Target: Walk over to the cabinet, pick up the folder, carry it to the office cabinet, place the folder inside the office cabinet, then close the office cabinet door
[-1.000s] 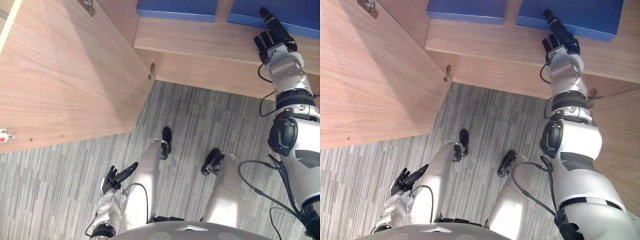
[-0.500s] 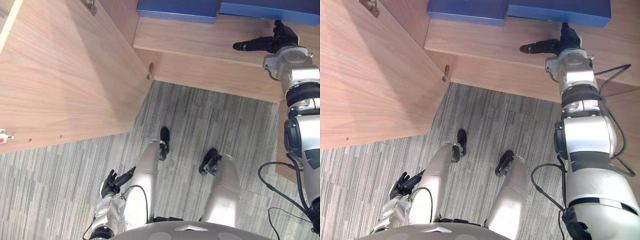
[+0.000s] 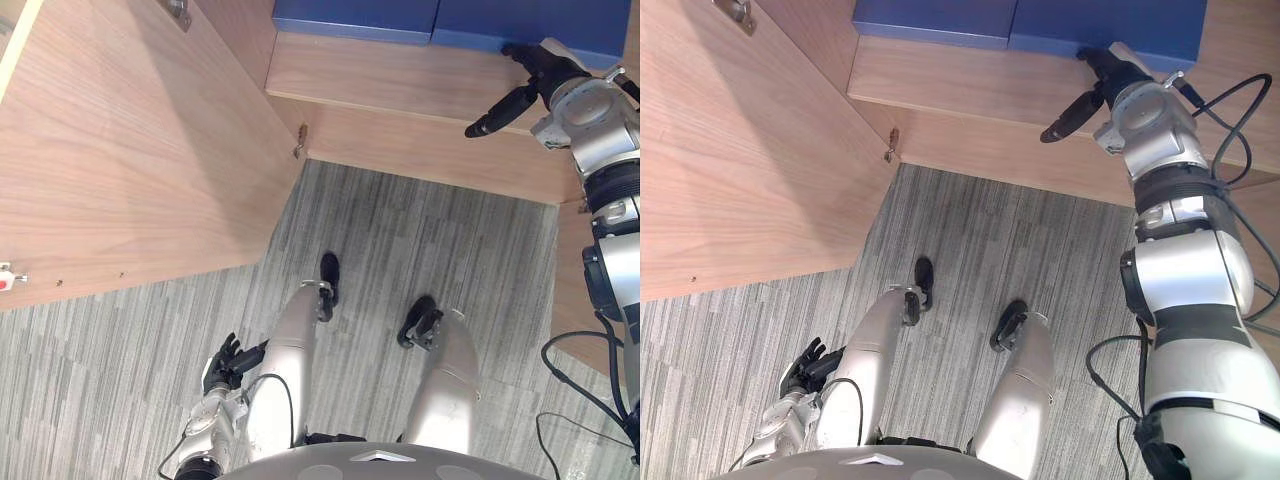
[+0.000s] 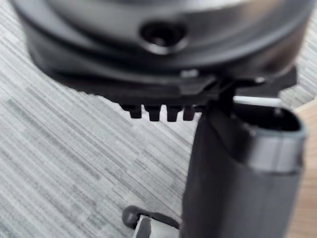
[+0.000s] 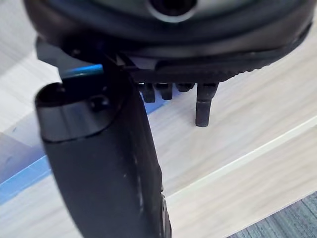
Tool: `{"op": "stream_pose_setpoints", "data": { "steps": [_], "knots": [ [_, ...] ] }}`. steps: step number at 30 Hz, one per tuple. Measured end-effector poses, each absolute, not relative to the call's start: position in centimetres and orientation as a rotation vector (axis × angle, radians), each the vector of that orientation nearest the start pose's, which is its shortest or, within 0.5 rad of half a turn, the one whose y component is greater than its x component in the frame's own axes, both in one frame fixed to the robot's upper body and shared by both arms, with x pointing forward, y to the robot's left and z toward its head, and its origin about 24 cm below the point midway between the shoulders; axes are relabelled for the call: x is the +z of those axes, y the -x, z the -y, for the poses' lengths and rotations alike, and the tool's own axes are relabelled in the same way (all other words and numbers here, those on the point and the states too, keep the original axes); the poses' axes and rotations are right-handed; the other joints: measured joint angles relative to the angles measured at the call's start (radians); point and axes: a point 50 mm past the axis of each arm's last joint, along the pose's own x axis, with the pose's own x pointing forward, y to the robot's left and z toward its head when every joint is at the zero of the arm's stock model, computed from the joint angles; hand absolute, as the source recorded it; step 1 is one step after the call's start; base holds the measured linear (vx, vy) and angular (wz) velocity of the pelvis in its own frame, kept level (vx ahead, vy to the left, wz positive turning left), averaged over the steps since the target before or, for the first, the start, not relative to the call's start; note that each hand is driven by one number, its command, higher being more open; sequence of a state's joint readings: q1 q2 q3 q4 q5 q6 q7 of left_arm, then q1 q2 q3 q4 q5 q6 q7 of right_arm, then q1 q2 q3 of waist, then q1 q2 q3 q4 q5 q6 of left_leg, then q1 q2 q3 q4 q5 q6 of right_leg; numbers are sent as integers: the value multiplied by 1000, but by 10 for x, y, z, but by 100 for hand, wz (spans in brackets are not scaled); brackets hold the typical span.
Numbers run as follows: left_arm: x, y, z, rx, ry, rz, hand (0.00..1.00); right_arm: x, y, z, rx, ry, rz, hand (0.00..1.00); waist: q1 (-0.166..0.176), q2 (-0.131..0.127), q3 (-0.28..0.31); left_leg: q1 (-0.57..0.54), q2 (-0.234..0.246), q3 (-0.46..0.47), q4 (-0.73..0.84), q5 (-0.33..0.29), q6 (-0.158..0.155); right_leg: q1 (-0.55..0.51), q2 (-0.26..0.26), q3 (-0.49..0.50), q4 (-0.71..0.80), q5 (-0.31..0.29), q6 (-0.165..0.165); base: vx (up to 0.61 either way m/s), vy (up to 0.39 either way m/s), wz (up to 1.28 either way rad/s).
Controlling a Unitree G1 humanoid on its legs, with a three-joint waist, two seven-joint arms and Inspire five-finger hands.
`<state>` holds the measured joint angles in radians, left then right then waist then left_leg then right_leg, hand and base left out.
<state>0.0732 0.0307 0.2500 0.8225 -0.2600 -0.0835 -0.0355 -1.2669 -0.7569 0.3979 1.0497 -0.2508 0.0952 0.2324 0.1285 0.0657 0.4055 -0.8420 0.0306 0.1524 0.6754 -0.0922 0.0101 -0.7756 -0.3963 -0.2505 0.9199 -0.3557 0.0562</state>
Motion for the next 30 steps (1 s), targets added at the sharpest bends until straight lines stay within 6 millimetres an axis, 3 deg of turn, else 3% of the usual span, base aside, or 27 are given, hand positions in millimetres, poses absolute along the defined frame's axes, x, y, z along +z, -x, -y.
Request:
{"op": "stream_pose_setpoints", "data": {
  "steps": [8,9,13,22,25,29,30],
  "knots": [
    [-134,-138,-211,371,295,-787,100,234,-401,264,57,1169,-126,100,-2,-44,-6,16,11,11,-14,0,0,11,17,6,-26,13,2,5,26,-6],
    [-134,-138,-212,371,293,-788,100,223,-399,258,95,1211,-127,100,-3,-47,-5,20,13,13,-16,0,0,16,19,6,-32,17,2,3,30,-4],
    [-135,-136,-212,367,285,-797,100,211,-397,250,144,1279,-132,100,-7,-50,-5,44,15,26,-31,0,1,32,22,13,-47,23,5,8,24,-8],
    [-137,-133,-221,356,226,-831,100,148,-392,224,318,1418,-229,100,-11,-83,-16,208,29,42,-136,6,-10,194,60,-2,-180,55,16,64,-11,-10],
    [-138,-131,-220,344,203,-845,100,117,-384,217,391,1424,-280,100,-12,-88,-22,293,30,49,-197,13,-17,281,76,-12,-255,72,23,107,-31,-11],
    [-137,-132,-222,322,169,-854,100,41,-354,203,570,1405,-446,100,-16,-101,-66,405,40,50,-318,46,-31,404,118,-46,-407,122,28,131,-40,-8],
    [-137,-133,-222,320,169,-855,100,32,-350,201,589,1405,-467,100,-18,-101,-71,420,40,51,-336,51,-32,420,123,-50,-428,130,29,124,-16,-8]
  ]
}}
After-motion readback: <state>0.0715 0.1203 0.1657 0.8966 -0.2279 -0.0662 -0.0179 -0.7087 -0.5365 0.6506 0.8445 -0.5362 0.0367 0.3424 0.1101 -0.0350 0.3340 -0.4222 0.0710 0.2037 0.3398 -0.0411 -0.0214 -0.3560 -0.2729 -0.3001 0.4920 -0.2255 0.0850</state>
